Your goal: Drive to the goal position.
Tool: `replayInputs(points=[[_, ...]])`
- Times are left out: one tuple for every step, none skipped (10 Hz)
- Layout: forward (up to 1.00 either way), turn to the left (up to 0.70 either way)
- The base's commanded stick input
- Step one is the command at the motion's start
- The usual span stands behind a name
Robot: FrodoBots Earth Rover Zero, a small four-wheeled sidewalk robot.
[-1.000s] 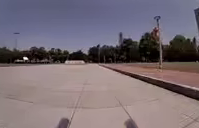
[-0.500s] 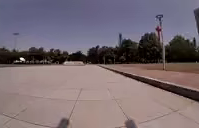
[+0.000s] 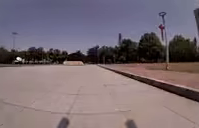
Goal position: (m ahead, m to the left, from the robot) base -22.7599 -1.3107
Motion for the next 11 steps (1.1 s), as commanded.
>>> replayInputs(points=[[1.0,0.0],[1.0,0.0],[1.0,0.0],[1.0,0.0],[1.0,0.0],[1.0,0.0],[1.0,0.0],[1.0,0.0],[1.0,0.0],[1.0,0.0],[1.0,0.0]])
